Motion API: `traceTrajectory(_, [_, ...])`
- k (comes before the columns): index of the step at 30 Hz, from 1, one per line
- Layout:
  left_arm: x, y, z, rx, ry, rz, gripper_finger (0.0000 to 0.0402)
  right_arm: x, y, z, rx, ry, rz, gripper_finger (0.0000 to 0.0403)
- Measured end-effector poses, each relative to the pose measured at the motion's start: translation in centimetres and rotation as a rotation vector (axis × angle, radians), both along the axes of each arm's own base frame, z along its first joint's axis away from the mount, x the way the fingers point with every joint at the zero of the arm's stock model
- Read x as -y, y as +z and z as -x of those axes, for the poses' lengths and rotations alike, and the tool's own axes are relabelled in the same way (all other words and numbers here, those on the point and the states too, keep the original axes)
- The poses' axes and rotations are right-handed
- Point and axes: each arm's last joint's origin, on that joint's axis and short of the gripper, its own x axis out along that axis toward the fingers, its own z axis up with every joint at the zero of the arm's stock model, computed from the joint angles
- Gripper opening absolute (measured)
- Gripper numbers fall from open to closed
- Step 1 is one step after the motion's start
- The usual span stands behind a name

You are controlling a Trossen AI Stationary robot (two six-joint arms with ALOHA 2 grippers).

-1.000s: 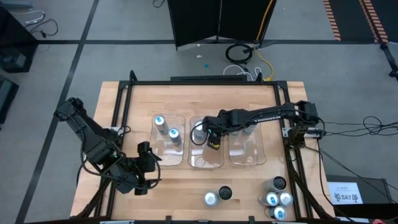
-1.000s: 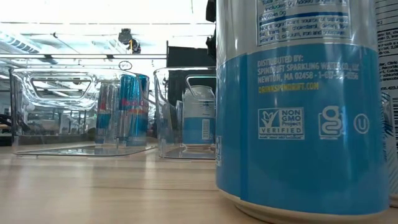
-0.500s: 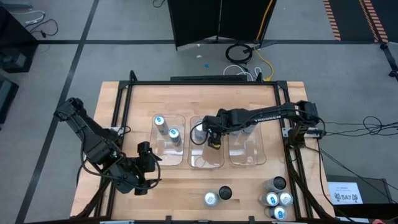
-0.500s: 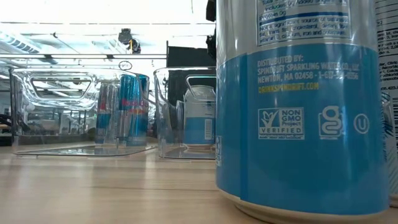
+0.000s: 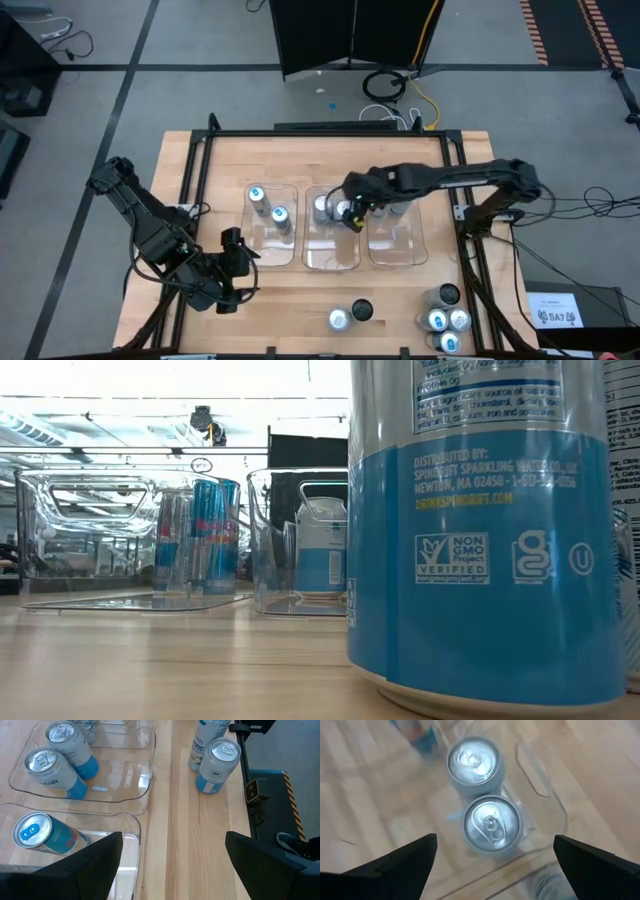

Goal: Sort soda cans
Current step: Put the left blue-white soda can into the middle transparent bin

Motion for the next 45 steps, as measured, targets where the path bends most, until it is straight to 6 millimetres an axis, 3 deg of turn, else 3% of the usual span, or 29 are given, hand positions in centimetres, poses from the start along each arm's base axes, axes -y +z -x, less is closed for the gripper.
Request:
traceTrajectory(4, [0.0,0.0,0.0,0.0,0.0,0.0,0.0361,-1.5,2.7,1.8,0.116,-0.102,-0.112,0.0393])
traceTrajectory(8, [0.0,0.0,0.0,0.0,0.0,0.0,0.0361,-4.4,4.7,2.2,0.284,-0.08,-0.21,0.0393])
traceTrajectory(17, [0.0,0.0,0.0,0.0,0.0,0.0,0.0361,-12.8,8.0,-0.6,0.827,0.192,-0.383,0.0393])
traceTrajectory(20, [0.0,0.0,0.0,0.0,0.0,-0.001,0.0361,-14.3,8.3,-1.6,0.928,0.182,-0.303,0.039])
traceTrajectory(27, [-0.1,0.0,-0.1,0.019,0.02,-0.021,0.0361,-16.8,8.0,-6.0,0.612,0.267,0.032,0.0381])
traceTrajectory(34, [-0.1,0.0,-0.1,0.021,0.022,-0.023,0.0361,-18.8,6.6,-9.6,0.212,0.401,0.067,0.038])
traceTrajectory(41, [-0.1,0.0,-0.1,0.021,0.022,-0.022,0.0361,-19.7,1.8,-8.2,-0.112,0.365,-0.191,0.038])
traceTrajectory(45, [-0.1,0.0,-0.1,0.021,0.022,-0.023,0.0361,-20.9,1.2,-7.3,-0.174,0.355,-0.195,0.038])
